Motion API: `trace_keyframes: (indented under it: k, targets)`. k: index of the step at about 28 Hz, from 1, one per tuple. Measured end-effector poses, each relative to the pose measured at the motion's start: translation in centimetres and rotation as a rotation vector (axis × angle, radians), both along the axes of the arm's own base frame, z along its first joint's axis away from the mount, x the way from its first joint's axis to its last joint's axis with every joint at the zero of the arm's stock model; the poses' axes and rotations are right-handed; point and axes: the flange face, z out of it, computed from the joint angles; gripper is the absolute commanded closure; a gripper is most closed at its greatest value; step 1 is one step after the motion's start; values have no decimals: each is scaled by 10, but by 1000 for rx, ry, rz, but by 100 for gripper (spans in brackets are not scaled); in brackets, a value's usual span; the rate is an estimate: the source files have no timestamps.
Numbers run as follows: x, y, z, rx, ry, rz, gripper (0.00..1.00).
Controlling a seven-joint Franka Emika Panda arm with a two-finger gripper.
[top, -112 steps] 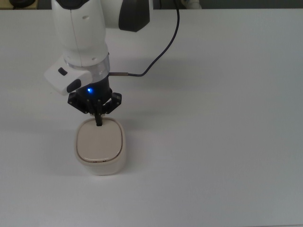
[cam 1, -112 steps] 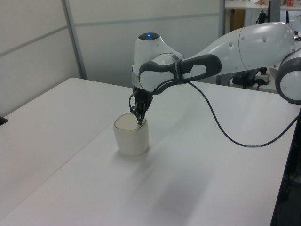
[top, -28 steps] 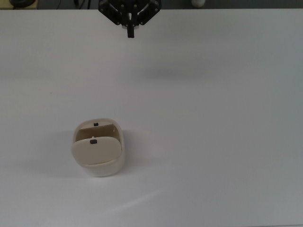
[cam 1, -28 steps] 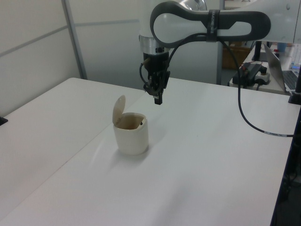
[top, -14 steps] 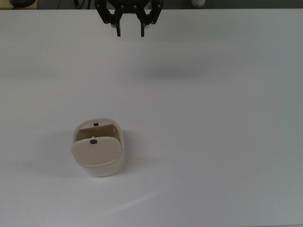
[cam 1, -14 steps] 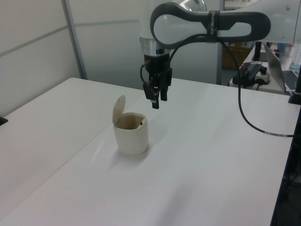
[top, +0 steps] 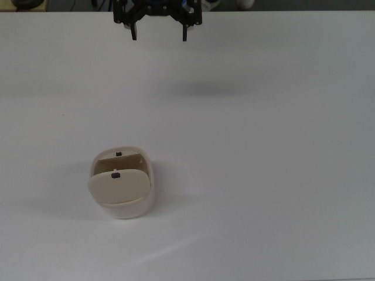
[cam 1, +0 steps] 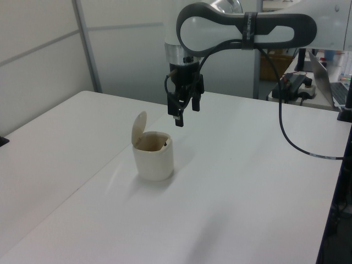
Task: Open the trash can
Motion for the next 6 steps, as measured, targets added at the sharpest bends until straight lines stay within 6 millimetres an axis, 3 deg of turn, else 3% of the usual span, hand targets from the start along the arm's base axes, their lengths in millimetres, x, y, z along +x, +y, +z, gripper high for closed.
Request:
trace_keyframes:
  k: [6]
  targets:
    - [-1,0,-1,-1,12,0,0]
